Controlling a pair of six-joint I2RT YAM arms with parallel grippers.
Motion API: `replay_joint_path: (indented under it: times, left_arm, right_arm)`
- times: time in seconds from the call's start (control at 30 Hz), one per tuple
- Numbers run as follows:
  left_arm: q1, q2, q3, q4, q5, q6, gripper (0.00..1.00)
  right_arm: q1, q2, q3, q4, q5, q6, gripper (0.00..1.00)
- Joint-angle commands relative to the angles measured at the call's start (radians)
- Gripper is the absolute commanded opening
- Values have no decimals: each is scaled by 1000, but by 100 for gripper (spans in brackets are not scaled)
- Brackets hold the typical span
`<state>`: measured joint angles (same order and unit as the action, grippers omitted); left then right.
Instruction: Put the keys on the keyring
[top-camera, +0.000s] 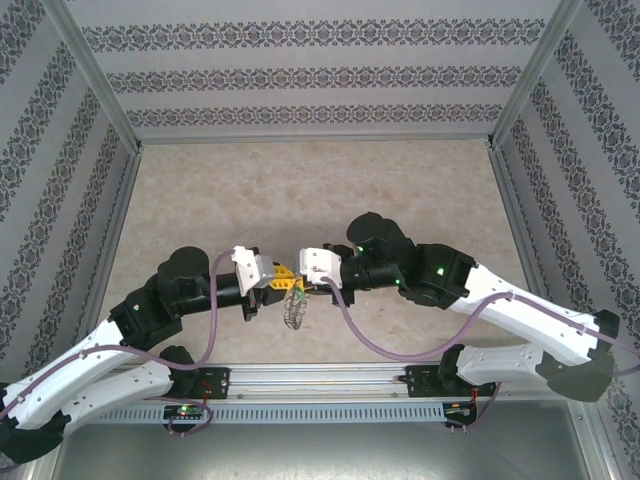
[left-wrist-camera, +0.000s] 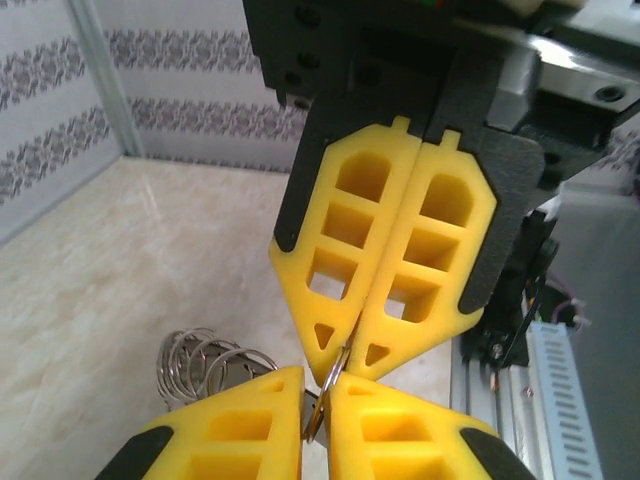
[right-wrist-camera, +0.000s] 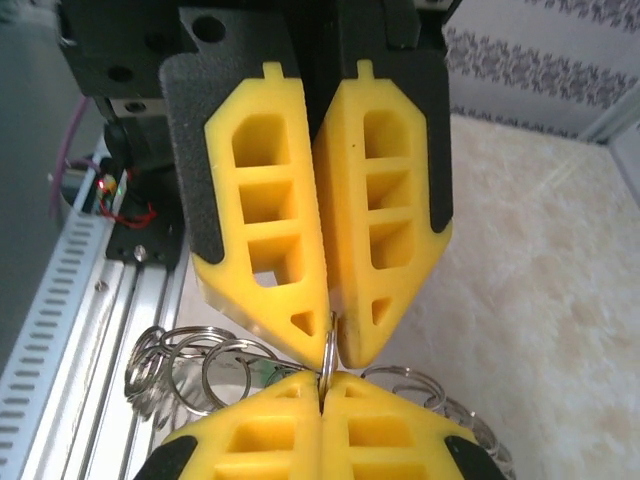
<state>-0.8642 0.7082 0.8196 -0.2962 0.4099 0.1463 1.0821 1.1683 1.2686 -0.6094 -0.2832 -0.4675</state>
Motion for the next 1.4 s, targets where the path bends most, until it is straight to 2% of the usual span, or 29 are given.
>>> replay_joint_path:
  times: [0.0,0.03,0.1,0.23,0.33,0.43,0.57,0.8,0.9,1.1,1.17,1.27,1.37]
  left_arm:
    - [-10,35,46,-75,-42,61,14]
    - [-11,37,45,-75,-40,61,12]
    - [-11,42,44,-77,-36,62,0]
    - [-12,-10,-1,18,16,38,0]
    - [-12,-78,-56,158,84,-7,0]
    - [-12,-116,-97,275,136,-51,0]
    - [-12,-141,-138,378,171,-92,0]
    - [-12,-145,-159,407,180,-108,0]
    - [-12,-149,-162,413,180,-111,0]
    - [-12,-158,-173,430,183,-121,0]
    - [-12,-156,-179,434,189,-127,0]
    - [-12,-160,-190,457,198,-142,0]
    - [-12,-164,-202,503,206,-158,0]
  right_arm:
    - [22,63,62,-80,5,-65,0]
    - [23,76,76,-96,6,-70,0]
    - [29,87,89,-108,16,-73,0]
    - [35,48,53,-63,7,-49,1]
    - [22,-23,-26,39,-64,8,17]
    - [0,-67,-87,128,-138,65,23]
    - [-8,-75,-115,161,-168,93,20]
    - [-13,-99,-138,216,-213,113,18]
    - [-14,-104,-138,224,-216,119,10]
    - [-17,-119,-153,242,-216,125,5]
    - [-17,-129,-157,256,-219,130,6]
    - [-17,-136,-166,271,-232,133,15]
    - [-19,-139,-176,287,-245,138,14]
